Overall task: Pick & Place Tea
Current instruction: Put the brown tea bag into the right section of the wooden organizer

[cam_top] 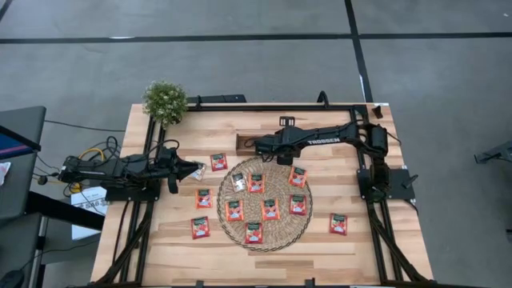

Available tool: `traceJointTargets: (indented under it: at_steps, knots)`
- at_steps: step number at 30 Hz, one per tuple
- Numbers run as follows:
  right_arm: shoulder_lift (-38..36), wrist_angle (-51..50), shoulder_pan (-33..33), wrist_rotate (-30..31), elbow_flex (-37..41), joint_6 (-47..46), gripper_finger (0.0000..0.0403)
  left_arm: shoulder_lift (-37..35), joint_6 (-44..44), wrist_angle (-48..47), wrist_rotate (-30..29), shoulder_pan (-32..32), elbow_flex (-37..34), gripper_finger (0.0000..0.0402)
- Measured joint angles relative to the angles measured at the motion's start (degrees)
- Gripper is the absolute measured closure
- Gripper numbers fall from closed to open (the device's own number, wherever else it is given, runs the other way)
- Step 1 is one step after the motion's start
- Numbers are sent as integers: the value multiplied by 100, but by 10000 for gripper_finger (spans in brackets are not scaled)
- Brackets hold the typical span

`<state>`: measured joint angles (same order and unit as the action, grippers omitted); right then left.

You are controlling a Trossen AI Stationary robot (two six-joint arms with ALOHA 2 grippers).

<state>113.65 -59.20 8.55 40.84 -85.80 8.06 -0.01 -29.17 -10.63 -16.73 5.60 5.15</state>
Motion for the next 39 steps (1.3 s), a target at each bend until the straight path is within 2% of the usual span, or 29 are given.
traceJointTargets:
  at_steps: [39]
  knots:
    - [4,101,136,-55,0,98,401,0,0,2,0,1,2,337]
